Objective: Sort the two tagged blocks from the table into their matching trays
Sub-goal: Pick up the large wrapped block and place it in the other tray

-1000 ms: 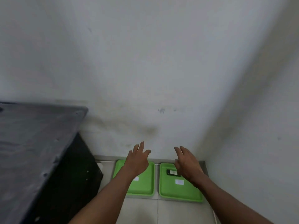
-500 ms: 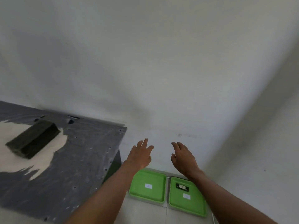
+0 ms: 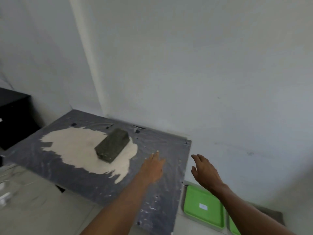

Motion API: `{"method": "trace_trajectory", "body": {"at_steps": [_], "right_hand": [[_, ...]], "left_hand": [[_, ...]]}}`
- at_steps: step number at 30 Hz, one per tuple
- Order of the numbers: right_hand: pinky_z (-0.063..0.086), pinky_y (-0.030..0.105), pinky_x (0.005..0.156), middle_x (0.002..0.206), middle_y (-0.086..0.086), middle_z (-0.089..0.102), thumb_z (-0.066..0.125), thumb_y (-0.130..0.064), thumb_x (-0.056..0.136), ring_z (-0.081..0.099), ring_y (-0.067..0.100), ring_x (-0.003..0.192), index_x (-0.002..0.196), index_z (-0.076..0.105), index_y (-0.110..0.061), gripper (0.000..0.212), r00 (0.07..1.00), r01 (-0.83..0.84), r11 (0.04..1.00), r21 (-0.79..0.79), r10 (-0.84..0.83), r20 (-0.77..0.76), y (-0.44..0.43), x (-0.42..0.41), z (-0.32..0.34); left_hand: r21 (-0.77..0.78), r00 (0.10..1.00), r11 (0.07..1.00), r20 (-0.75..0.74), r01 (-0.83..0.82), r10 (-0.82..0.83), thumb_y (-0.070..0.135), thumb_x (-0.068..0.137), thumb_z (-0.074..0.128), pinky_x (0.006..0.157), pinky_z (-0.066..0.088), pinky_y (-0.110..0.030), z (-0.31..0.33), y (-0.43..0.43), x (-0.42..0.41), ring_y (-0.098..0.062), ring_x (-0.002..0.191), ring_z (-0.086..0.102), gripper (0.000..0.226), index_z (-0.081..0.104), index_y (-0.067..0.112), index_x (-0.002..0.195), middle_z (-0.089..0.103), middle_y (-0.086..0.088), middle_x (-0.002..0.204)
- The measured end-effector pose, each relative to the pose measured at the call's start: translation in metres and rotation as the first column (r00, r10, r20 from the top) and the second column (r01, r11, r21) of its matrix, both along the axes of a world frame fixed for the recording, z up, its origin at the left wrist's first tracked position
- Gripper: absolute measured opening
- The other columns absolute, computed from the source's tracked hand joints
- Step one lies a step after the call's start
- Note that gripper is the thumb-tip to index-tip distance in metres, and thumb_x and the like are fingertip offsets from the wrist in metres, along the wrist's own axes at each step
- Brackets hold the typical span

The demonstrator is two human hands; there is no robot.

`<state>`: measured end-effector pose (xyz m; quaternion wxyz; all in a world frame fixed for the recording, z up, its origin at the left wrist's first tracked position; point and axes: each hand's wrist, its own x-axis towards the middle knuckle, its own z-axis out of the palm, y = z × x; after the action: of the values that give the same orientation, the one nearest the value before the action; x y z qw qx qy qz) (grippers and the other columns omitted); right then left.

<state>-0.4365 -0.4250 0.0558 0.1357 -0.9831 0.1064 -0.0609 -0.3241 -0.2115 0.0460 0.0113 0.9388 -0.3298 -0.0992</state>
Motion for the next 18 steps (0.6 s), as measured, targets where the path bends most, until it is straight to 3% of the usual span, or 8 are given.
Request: {"method": "trace_trajectory", "body": {"at_steps": [5,12,18], "right_hand": [[0.047,0.042,0.098,0.139,0.013,0.050,0.051,-0.017,0.093,0.050,0.032,0.125,0.141,0.041,-0.011,0.049,0.996,-0.086,0.996,0.024,0.086,-0.004,0.069,0.055,-0.004],[0.047,0.043,0.101,0.139,0.014,0.051,0.050,-0.017,0.095,0.049,0.031,0.127,0.139,0.042,-0.012,0.045,0.986,-0.168,0.983,0.077,0.168,-0.001,0.125,0.142,-0.019],[0.046,0.041,0.104,0.144,0.012,0.048,0.048,-0.019,0.097,0.047,0.028,0.130,0.142,0.040,-0.014,0.046,0.980,-0.184,0.971,0.150,0.193,-0.047,0.160,0.217,-0.037]], "left_hand": [[0.004,0.997,0.997,0.019,-0.081,0.081,0.020,0.101,0.049,0.113,0.039,-0.052,0.000,0.071,0.041,-0.037,0.149,0.023,0.050,0.039,0.019,0.150,0.012,-0.017,0.167],[-0.016,0.991,0.992,0.054,-0.124,0.125,0.024,0.101,0.049,0.116,0.037,-0.047,-0.021,0.129,0.109,-0.035,0.149,0.025,0.050,0.037,0.021,0.150,0.018,-0.014,0.166],[0.078,0.989,0.986,-0.004,-0.145,0.146,0.027,0.102,0.051,0.116,0.037,-0.051,-0.030,0.168,0.174,-0.037,0.149,0.025,0.049,0.038,0.023,0.149,0.018,-0.014,0.166]]}}
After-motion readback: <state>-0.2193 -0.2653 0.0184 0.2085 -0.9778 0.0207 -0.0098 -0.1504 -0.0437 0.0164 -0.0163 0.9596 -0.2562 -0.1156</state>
